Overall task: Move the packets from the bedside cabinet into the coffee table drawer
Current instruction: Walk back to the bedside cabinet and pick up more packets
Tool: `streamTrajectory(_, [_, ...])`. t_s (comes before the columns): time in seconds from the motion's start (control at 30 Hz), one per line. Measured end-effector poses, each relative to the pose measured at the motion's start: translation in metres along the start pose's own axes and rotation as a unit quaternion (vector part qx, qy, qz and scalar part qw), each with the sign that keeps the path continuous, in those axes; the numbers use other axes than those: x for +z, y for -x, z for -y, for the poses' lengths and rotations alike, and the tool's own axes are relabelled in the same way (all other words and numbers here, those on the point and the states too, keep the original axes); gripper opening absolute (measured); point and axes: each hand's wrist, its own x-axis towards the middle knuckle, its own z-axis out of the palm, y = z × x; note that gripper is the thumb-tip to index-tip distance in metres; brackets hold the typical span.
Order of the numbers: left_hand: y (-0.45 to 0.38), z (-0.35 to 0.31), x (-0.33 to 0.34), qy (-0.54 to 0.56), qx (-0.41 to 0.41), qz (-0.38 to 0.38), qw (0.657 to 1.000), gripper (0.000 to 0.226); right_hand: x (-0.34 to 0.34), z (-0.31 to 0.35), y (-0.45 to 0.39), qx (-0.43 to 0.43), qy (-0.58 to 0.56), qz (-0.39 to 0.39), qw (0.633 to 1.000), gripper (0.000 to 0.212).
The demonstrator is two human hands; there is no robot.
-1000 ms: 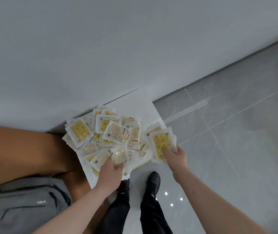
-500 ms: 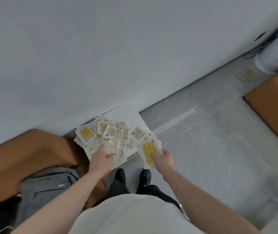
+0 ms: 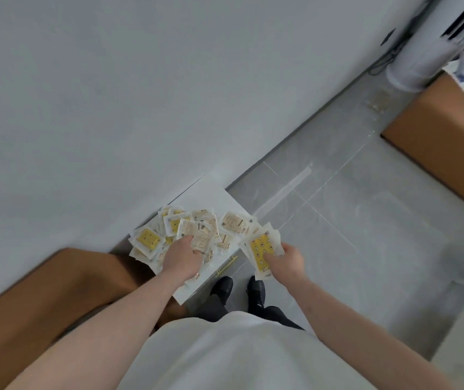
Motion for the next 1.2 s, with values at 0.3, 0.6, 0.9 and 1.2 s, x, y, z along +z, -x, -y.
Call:
streamTrajectory(0.3, [-0.01, -0.021, 0.0, -0.131, 0.093, 0.039, 0.986, 0.052, 0.011, -0.042, 0.046, 0.047, -0.105, -0.075, 0.991, 0.017])
streamTrajectory(0.6, [0.043, -0.1, 0.056, -0.255, 0.252, 0.069, 0.931, 0.032, -0.035, -0.127, 0.112, 0.08, -0.207, -0.191, 0.956, 0.016])
streamTrajectory(0.9, [0.178, -0.136, 0.19, -0.298, 0.348, 0.067, 0.886, 0.026, -0.092, -0.288, 0.212, 0.092, -0.272, -0.26, 0.922, 0.013])
streamTrajectory(1.2, [0.345, -0.122, 0.323, -0.276, 0.405, 0.092, 0.867, 0.013, -0.145, -0.467, 0.332, 0.124, -0.283, -0.304, 0.901, 0.01])
